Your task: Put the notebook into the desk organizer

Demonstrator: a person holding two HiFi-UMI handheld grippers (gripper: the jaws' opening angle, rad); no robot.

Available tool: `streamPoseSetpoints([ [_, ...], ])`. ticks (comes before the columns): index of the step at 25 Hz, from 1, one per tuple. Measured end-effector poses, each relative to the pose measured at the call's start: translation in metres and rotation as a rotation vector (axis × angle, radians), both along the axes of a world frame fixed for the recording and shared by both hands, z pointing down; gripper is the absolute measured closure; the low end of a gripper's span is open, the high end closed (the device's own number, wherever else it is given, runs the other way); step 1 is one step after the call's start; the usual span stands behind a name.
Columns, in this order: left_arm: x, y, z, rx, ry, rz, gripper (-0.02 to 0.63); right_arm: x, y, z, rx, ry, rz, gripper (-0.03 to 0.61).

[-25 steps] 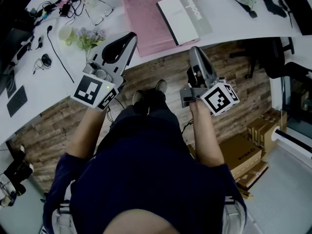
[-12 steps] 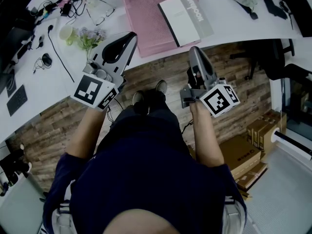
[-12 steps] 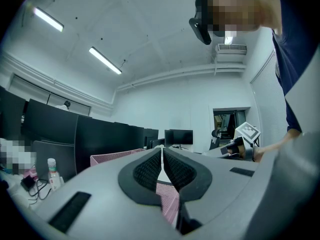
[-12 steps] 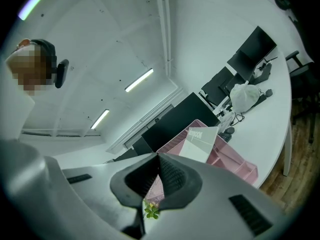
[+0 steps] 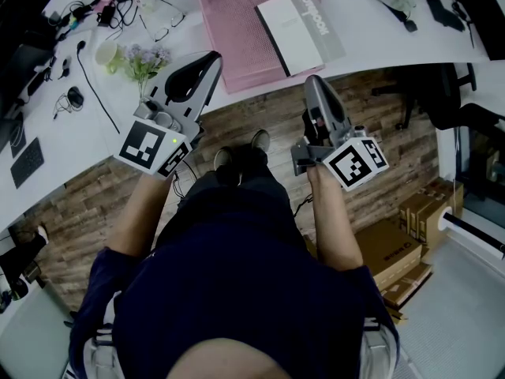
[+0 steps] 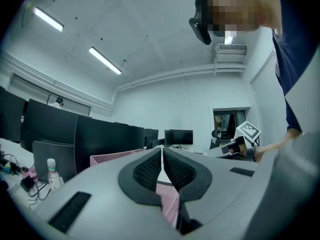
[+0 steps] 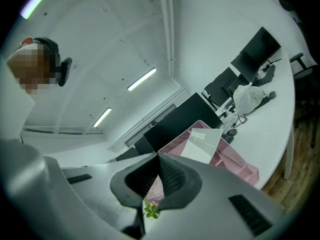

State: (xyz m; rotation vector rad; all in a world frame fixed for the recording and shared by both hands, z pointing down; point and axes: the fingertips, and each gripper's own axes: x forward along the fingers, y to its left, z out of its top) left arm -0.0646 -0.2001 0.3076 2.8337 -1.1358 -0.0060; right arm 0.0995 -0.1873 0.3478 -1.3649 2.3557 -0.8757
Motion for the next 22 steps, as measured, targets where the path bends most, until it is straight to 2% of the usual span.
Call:
streamPoseSetpoints([
  [22, -0.0031, -0.0055, 0.0029, -0.005, -0.004, -0.005, 0.575, -0.0082, -0.0062, 0.0019, 0.0, 0.034, -0.035, 0.574],
])
